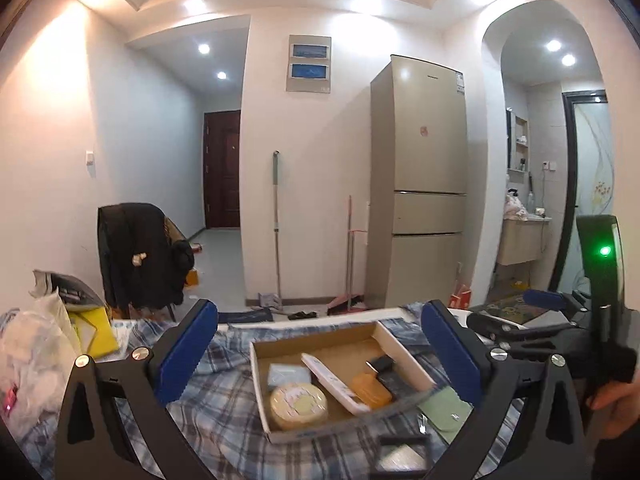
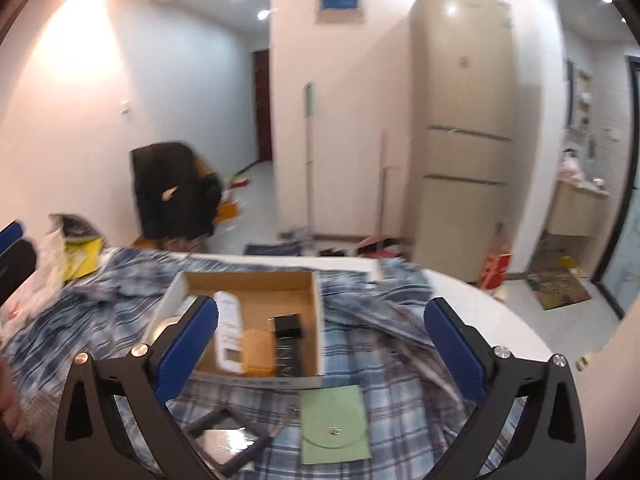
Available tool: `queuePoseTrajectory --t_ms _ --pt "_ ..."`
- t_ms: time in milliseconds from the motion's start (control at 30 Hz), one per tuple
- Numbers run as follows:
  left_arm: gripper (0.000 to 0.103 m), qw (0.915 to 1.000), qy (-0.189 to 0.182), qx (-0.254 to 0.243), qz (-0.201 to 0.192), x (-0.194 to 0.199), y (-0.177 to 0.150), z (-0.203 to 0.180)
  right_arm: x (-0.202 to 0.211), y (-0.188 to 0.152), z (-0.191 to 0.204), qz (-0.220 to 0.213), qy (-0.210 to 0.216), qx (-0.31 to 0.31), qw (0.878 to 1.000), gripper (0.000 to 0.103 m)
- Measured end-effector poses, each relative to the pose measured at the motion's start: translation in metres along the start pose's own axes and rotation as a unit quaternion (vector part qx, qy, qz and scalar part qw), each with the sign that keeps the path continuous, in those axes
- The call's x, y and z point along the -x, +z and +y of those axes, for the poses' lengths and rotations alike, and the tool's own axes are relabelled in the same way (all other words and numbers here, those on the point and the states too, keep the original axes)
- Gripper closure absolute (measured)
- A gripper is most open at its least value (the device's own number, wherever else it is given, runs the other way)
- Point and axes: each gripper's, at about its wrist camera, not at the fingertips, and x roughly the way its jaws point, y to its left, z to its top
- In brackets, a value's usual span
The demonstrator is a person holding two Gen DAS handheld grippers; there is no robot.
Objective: Organize rigid objects
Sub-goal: 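Grasp the black square frame on the cloth with the left gripper and lift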
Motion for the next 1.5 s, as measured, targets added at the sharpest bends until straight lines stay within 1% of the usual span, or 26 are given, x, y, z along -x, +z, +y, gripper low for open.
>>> queuePoseTrajectory --t_ms 100,167,233,333,400,467,500,567,600,667,767,833,867,900,933,967,1000,1033,1100,1167,1233,1267,1300,1333,1433,1500 --pt "0.0 0.9998 0.006 0.014 -0.009 0.013 -0.016 -0.001 0.01 -0.013 -0.004 -0.024 -0.011 0.023 0.999 0.0" --pt "0.0 0.9999 0.005 0.012 0.0 0.01 -0.023 -0.003 0.01 -0.022 -0.005 -0.029 -0.017 0.039 0.999 0.0" --pt "0.0 0.9999 0.005 0.009 0.013 -0.001 -0.028 -0.006 0.006 -0.028 -0.007 -0.031 -0.015 0.037 0.999 0.0" --pt "0.0 0.9994 -0.007 0.016 0.028 -0.015 -0.039 -0.005 -0.003 -0.036 -0.017 -0.021 0.01 0.01 1.0 0.0" --pt "0.0 0.9986 -0.024 0.019 0.043 -0.024 -0.053 -0.003 -0.012 -0.04 -0.025 0.001 0.024 -0.005 1.0 0.0" --pt "0.0 0.9961 -0.038 0.019 0.077 -0.036 -0.067 -0.003 -0.021 -0.046 -0.031 0.021 0.021 -0.014 0.999 0.0" --pt "0.0 0.9926 -0.056 0.019 0.106 -0.046 -0.075 -0.004 -0.025 -0.049 -0.034 0.029 0.021 -0.017 0.999 0.0" --pt "0.0 0.9863 -0.075 0.021 0.145 -0.059 -0.084 -0.007 -0.031 -0.053 -0.038 0.049 0.022 -0.022 0.998 0.0" --pt "0.0 0.9813 -0.09 0.021 0.169 -0.066 -0.088 -0.011 -0.031 -0.053 -0.039 0.052 0.024 -0.025 0.998 0.0" --pt "0.0 0.9763 -0.101 0.02 0.19 -0.071 -0.093 -0.015 -0.032 -0.055 -0.041 0.066 0.016 -0.036 0.997 0.0" --pt "0.0 0.9695 -0.12 0.015 0.213 -0.076 -0.093 -0.025 -0.033 -0.058 -0.043 0.077 0.036 -0.049 0.995 0.001" --pt "0.0 0.9566 -0.146 0.015 0.252 -0.086 -0.092 -0.033 -0.033 -0.059 -0.044 0.079 0.036 -0.051 0.995 0.001" --pt "0.0 0.9485 -0.157 0.013 0.275 -0.092 -0.096 -0.037 -0.033 -0.059 -0.044 0.079 0.035 -0.052 0.995 0.001" --pt "0.0 0.9372 -0.171 0.012 0.304 -0.103 -0.101 -0.042 -0.033 -0.059 -0.045 0.079 0.034 -0.054 0.995 0.001" --pt "0.001 0.9286 -0.181 0.013 0.324 -0.11 -0.104 -0.044 -0.033 -0.059 -0.046 0.08 0.035 -0.055 0.995 0.001" --pt "0.004 0.9216 -0.185 0.015 0.341 -0.116 -0.107 -0.045 -0.033 -0.059 -0.047 0.08 0.035 -0.056 0.995 0.001" --pt "0.013 0.9154 -0.182 0.012 0.359 -0.124 -0.111 -0.045 -0.033 -0.059 -0.047 0.08 0.034 -0.056 0.995 0.002" --pt "0.019 0.9107 -0.181 0.005 0.371 -0.128 -0.114 -0.046 -0.033 -0.058 -0.047 0.08 0.033 -0.055 0.995 0.005" --pt "0.019 0.9012 -0.189 -0.015 0.39 -0.132 -0.119 -0.054 -0.034 -0.058 -0.044 0.083 0.036 -0.048 0.995 0.006" --pt "0.019 0.8995 -0.19 -0.031 0.392 -0.133 -0.121 -0.06 -0.035 -0.059 -0.041 0.086 0.039 -0.042 0.995 0.006" --pt "0.019 0.8986 -0.19 -0.035 0.394 -0.135 -0.122 -0.065 -0.034 -0.061 -0.037 0.085 0.039 -0.036 0.995 0.006" --pt "0.019 0.9007 -0.186 -0.035 0.391 -0.135 -0.122 -0.067 -0.033 -0.061 -0.035 0.085 0.038 -0.029 0.995 0.006" --pt "0.019 0.9065 -0.174 -0.04 0.383 -0.138 -0.121 -0.069 -0.033 -0.062 -0.033 0.084 0.034 -0.024 0.996 0.006" --pt "0.019 0.9074 -0.173 -0.045 0.381 -0.139 -0.122 -0.07 -0.034 -0.062 -0.031 0.084 0.03 -0.018 0.996 0.006" --pt "0.019 0.8987 -0.179 -0.035 0.399 -0.15 -0.128 -0.068 -0.037 -0.064 -0.029 0.09 0.028 -0.011 0.995 0.006" --pt "0.019 0.89 -0.185 -0.024 0.416 -0.158 -0.132 -0.066 -0.039 -0.064 -0.029 0.094 0.032 -0.013 0.995 0.006"
